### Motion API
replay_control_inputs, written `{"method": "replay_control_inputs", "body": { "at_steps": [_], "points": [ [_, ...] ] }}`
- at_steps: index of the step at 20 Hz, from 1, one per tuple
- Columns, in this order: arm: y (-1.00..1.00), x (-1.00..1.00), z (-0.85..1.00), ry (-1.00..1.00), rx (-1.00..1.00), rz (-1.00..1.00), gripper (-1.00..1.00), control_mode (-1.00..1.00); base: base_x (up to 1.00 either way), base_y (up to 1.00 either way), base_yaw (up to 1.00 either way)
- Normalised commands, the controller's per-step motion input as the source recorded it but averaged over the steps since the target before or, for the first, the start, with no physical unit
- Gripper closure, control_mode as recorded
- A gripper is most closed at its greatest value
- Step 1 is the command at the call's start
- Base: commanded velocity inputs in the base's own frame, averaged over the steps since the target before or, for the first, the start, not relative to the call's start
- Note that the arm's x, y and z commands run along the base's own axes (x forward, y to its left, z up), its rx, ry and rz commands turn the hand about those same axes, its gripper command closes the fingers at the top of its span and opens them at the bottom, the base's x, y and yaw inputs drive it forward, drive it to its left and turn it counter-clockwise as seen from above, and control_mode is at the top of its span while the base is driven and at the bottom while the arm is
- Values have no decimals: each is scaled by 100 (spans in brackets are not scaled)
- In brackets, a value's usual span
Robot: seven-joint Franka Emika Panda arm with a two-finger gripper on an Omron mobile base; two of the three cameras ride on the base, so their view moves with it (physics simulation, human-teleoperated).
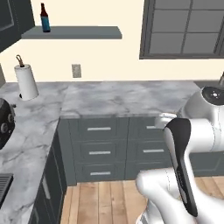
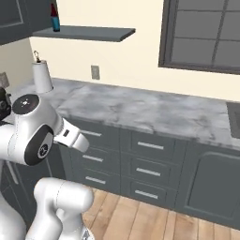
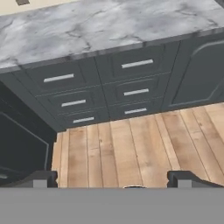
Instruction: Get the candle and the beer from the cabinet and move them to the dining counter.
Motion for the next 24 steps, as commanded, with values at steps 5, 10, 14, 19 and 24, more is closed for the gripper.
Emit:
{"method": "replay_control_inputs", "body": {
  "at_steps": [5,10,14,19,24],
  "points": [
    [0,0,0,0,0,0,-100,100,53,54,0],
    [0,0,0,0,0,0,-100,100,61,60,0],
    [0,0,0,0,0,0,-100,100,71,51,0],
    [0,0,0,0,0,0,-100,100,67,45,0],
    [0,0,0,0,0,0,-100,100,61,3,0]
  ]
}}
